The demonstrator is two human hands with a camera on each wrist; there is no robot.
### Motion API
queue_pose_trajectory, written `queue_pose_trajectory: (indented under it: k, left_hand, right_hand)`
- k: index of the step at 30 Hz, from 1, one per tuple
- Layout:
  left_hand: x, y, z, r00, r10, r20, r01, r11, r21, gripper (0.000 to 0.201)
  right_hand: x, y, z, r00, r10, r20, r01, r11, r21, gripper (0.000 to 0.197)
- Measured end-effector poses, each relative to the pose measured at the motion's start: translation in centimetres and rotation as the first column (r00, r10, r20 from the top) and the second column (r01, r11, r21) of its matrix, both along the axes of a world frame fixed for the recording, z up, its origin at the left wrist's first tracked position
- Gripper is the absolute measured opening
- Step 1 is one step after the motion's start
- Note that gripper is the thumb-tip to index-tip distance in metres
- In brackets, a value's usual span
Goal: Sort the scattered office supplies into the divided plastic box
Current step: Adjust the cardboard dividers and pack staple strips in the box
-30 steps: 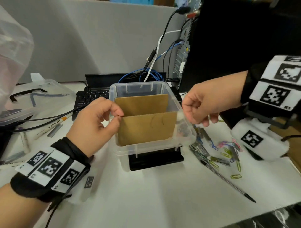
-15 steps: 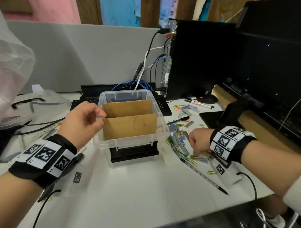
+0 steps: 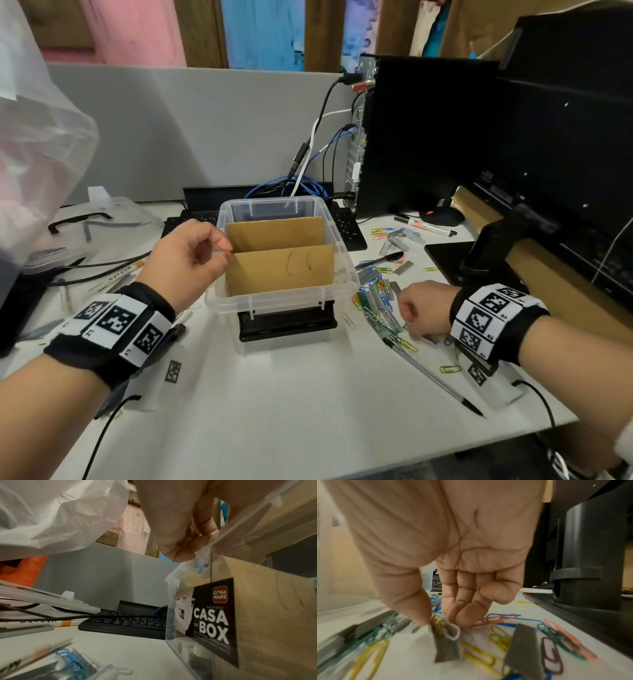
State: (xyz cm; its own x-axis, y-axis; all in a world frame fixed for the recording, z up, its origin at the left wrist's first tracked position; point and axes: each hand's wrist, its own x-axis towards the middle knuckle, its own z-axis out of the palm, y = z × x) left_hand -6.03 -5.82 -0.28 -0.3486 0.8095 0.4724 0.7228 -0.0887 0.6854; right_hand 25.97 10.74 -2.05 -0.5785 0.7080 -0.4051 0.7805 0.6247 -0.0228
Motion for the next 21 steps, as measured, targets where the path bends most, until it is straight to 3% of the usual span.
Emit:
queue_pose_trajectory:
  k: [4, 9, 13, 16, 17, 18, 19, 21]
  left_hand:
    - [0.1, -0.1, 0.1, 1.000, -0.004, -0.003, 0.004, 1.000, -0.001, 0.033]
    - [0.1, -0.1, 0.0, 1.000, -0.011, -0.014, 0.011, 1.000, -0.002, 0.031]
    - [0.0, -0.1, 0.0, 1.000, -0.010, -0.021, 0.010, 1.000, 0.001, 0.031]
    - [0.0, -0.1, 0.0, 1.000, -0.015, -0.013, 0.015, 1.000, 0.000, 0.029]
    - [0.1, -0.1, 0.0, 1.000, -0.016, -0.010, 0.016, 1.000, 0.002, 0.029]
    - [0.1, -0.1, 0.0, 1.000, -0.017, -0.007, 0.017, 1.000, 0.003, 0.030]
    - [0.1, -0.1, 0.0, 1.000, -0.019, -0.008, 0.019, 1.000, 0.004, 0.030]
    - [0.1, -0.1, 0.0, 1.000, -0.021, -0.011, 0.021, 1.000, 0.003, 0.032]
  right_hand:
    - [0.3, 1.3, 0.0, 0.976, -0.083, -0.200, 0.090, 0.996, 0.027, 0.014]
    - [0.2, 2.8, 0.6, 0.806, -0.270, -0.527, 0.257, 0.961, -0.098, 0.011]
    - [0.1, 3.9, 0.8, 0.580, -0.485, -0.655, 0.354, 0.874, -0.334, 0.018]
    - [-0.3, 4.7, 0.6, 0.326, -0.706, -0.629, 0.370, 0.708, -0.602, 0.021]
    - [-0.4, 4.9, 0.5, 0.288, -0.741, -0.606, 0.370, 0.670, -0.643, 0.023]
    - [-0.7, 5.1, 0.2, 0.303, -0.748, -0.590, 0.381, 0.663, -0.644, 0.025]
    - [-0.8, 5.3, -0.1, 0.384, -0.725, -0.572, 0.420, 0.689, -0.590, 0.027]
    - [-1.3, 5.3, -0.5, 0.633, -0.598, -0.491, 0.466, 0.801, -0.375, 0.028]
